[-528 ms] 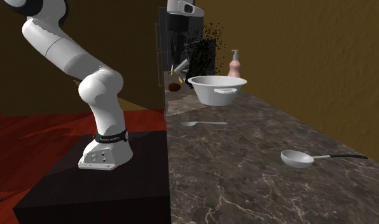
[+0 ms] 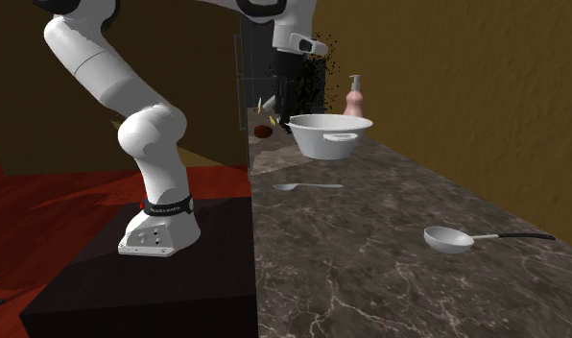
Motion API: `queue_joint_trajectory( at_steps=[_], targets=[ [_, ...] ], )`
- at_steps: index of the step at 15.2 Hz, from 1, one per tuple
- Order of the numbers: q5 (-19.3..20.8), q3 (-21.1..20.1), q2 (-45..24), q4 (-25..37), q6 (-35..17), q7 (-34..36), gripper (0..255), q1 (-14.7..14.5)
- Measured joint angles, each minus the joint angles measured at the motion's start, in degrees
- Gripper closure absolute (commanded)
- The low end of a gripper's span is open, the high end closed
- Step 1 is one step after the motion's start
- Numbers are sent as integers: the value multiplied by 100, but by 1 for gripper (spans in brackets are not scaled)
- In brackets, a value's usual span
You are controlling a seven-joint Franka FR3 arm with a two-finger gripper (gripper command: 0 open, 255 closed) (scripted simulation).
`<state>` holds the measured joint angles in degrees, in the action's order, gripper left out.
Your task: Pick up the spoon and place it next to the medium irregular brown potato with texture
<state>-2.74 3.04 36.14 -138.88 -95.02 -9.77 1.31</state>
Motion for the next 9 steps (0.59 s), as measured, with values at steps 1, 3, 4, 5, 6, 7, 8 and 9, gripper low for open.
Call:
queue_joint_trajectory(
  at_steps=[1,3,4,5,6,7,8,9],
  targets=[
    [1,41,-140,-16,-143,-38,0,14],
    [-23,107,-495,-83,-534,-102,0,27],
    [-29,157,-710,-100,-747,-160,0,41],
    [-50,188,-919,-92,-933,-193,0,42],
    [-57,232,-1045,-117,-1068,-244,0,59],
    [-93,253,-1269,-73,-1235,-266,0,50],
    [-116,291,-1463,-57,-1393,-315,0,58],
    [-153,313,-1637,-80,-1569,-345,0,55]
  ],
)
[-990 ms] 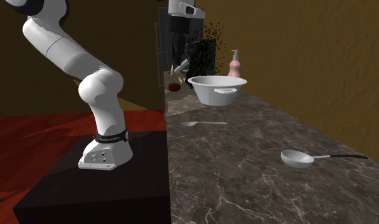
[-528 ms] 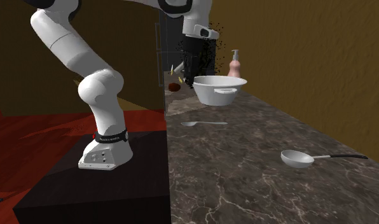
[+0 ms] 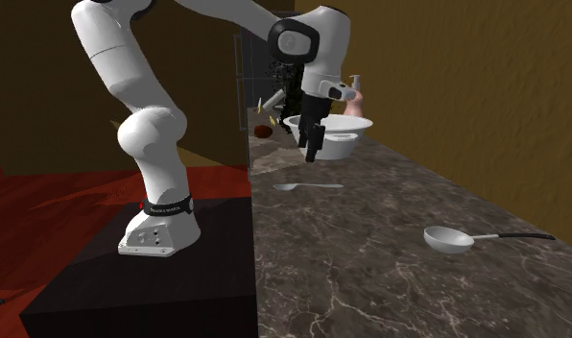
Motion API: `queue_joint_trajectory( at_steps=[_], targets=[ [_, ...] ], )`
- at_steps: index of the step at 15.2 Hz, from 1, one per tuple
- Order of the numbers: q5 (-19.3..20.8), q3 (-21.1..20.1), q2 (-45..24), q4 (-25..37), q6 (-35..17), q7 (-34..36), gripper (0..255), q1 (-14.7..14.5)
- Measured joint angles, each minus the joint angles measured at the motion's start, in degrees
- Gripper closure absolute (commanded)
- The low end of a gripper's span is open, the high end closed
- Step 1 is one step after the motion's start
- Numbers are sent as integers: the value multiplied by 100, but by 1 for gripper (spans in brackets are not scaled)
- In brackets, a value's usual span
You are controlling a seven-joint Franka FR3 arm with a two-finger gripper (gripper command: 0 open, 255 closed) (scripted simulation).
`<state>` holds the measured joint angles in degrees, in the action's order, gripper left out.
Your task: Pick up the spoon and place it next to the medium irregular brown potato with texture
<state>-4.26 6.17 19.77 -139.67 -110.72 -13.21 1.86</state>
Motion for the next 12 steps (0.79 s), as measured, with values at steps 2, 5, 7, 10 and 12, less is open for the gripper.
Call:
queue_joint_trajectory(
  at_steps=[2,5,7,10,12],
  targets=[
    [-66,87,-457,120,-298,-130,0,17],
    [-160,135,-883,152,-656,-230,0,13],
    [-183,141,-962,71,-814,-259,0,11],
    [-222,136,-1076,-69,-1064,-288,0,-3],
    [-250,127,-1141,-155,-1215,-298,0,-16]
  ],
)
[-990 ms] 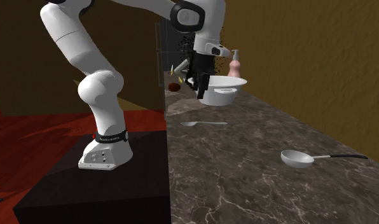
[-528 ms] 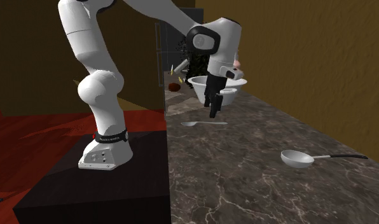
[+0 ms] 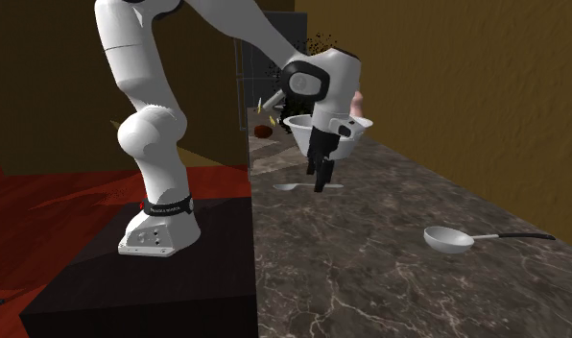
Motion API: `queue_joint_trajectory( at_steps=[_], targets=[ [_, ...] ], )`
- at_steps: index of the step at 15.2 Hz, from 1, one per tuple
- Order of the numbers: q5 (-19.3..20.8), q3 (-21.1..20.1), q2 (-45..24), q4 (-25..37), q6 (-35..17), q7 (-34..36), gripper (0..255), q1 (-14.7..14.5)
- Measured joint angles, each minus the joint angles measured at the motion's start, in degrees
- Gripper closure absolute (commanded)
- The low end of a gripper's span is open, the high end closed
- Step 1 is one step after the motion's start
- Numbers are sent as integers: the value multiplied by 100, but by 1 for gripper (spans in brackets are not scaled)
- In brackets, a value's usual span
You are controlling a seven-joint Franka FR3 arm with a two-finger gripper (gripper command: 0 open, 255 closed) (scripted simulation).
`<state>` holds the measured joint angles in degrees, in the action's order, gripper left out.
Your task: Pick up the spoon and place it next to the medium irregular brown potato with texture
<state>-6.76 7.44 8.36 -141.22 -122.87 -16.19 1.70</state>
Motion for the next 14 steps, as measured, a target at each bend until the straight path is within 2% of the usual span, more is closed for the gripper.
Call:
queue_joint_trajectory(
  at_steps=[6,7,14],
  targets=[
    [-11,-6,-22,-33,-59,0,0,-7],
    [-11,-6,-22,-33,-59,0,255,-7],
    [-8,0,-20,-27,-68,3,255,-3]
  ],
)
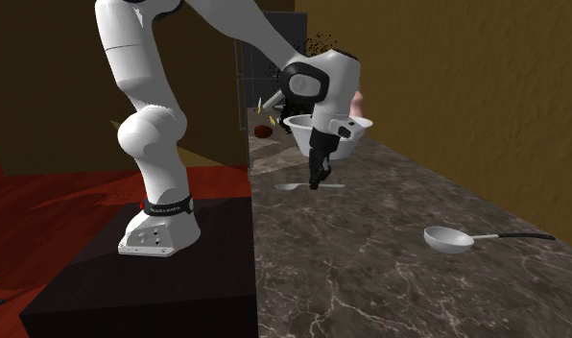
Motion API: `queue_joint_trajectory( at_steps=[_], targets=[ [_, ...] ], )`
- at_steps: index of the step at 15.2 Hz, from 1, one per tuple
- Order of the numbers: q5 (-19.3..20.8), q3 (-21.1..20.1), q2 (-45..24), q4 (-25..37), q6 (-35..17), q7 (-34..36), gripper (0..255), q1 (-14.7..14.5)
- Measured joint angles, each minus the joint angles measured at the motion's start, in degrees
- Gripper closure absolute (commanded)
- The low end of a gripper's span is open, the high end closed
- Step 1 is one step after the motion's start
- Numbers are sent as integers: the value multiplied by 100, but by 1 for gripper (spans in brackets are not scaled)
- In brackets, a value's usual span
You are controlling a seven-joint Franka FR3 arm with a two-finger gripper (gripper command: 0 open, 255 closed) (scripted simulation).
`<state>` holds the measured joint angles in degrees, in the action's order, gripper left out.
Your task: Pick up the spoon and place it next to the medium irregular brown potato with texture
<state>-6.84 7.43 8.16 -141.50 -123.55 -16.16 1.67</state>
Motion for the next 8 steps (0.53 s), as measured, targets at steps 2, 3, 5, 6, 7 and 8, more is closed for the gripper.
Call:
queue_joint_trajectory(
  at_steps=[2,3,5,6,7,8],
  targets=[
    [0,-1,1,-1,-2,3,255,-1],
    [0,-1,1,0,1,-1,255,-2],
    [15,-6,63,36,107,19,255,-2],
    [25,-9,104,69,182,35,255,-1],
    [38,-10,154,106,268,51,255,1],
    [50,-12,204,136,346,65,255,4]
  ],
)
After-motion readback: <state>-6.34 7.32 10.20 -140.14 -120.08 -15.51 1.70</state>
